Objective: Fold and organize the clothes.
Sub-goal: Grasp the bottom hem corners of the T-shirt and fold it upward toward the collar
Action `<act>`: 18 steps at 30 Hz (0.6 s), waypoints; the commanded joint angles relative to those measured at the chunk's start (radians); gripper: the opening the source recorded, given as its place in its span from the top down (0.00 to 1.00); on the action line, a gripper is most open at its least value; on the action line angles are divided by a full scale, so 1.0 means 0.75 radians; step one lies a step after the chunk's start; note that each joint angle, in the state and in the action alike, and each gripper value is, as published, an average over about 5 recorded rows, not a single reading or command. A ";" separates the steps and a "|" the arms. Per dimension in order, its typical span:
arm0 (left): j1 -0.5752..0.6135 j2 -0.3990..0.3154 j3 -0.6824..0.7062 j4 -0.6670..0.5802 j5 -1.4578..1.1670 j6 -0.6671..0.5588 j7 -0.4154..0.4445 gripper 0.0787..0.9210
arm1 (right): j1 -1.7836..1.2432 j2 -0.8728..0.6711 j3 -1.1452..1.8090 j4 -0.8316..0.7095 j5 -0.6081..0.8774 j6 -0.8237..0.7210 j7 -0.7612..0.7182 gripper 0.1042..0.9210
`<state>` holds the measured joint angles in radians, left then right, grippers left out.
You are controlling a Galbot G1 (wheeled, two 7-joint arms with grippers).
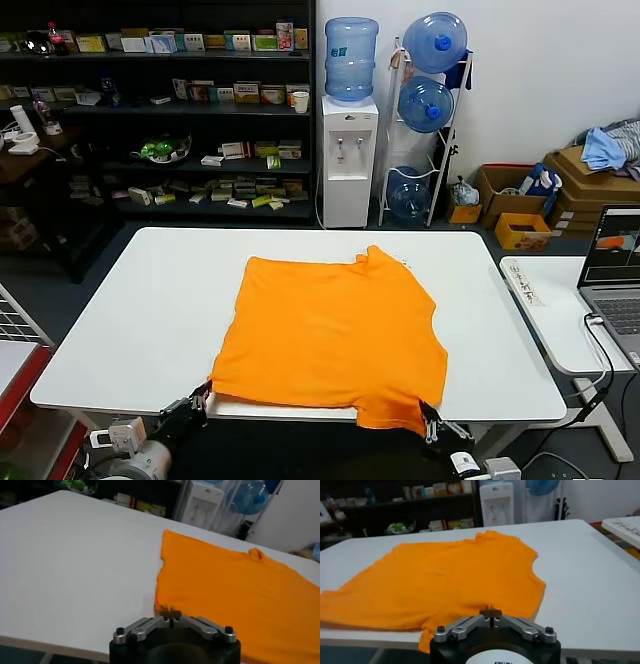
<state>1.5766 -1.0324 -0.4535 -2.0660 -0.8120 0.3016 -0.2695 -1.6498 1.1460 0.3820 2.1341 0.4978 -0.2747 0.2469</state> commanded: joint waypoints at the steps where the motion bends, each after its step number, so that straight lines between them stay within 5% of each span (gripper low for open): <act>1: -0.382 -0.026 0.119 0.229 0.029 -0.158 0.054 0.98 | 0.419 0.006 -0.056 -0.241 0.043 0.022 0.046 0.97; 9: -0.553 -0.042 0.200 0.465 0.111 -0.199 0.102 0.98 | 0.638 0.005 -0.119 -0.431 0.076 0.001 0.046 0.97; 18: -0.597 -0.055 0.230 0.523 0.166 -0.198 0.093 0.98 | 0.721 0.025 -0.167 -0.516 0.069 0.001 0.033 0.97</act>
<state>1.2368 -1.0696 -0.3182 -1.7857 -0.7269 0.1792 -0.2113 -1.2322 1.1607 0.2849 1.8407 0.5391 -0.2732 0.2675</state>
